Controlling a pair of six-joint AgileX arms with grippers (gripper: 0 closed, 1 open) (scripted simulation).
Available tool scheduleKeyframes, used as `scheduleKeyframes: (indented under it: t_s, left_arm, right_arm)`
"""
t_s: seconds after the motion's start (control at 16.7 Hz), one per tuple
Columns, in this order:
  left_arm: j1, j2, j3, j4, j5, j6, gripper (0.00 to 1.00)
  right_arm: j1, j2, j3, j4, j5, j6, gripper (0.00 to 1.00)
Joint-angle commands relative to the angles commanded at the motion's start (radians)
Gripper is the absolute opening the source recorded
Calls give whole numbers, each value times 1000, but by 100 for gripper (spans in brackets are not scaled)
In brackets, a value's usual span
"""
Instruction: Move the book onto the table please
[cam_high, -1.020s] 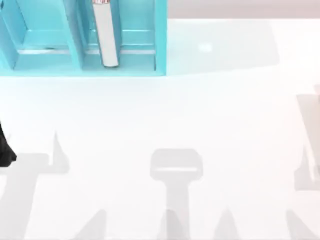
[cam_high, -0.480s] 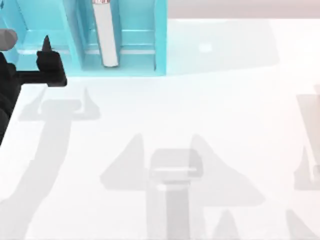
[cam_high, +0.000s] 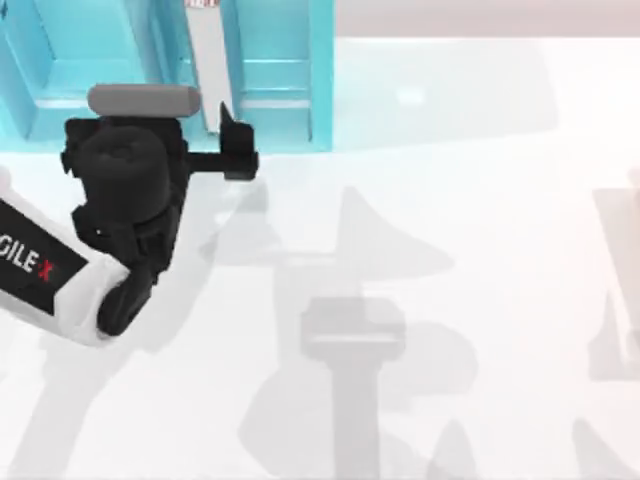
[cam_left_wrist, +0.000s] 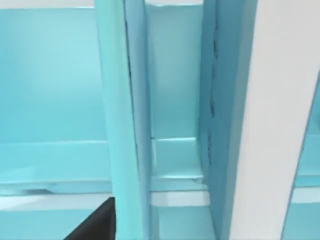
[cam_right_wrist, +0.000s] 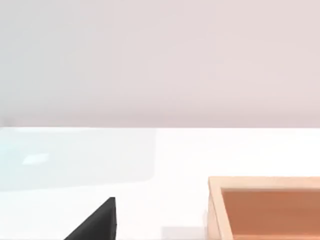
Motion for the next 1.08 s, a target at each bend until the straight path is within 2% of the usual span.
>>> scheduleKeyframes:
  t_s: [0.24,0.72,1.08]
  left_arm:
    - [-36,148,76,107,-28,-2,100]
    - [-32,166,93,107,-25,-2,100]
    - [7,300,337,3,18,3,100]
  right_arm:
    - [0,0,0,0,0,0,100]
    - [0,0,0,0,0,0,100]
    - [0,0,0,0,0,0,100]
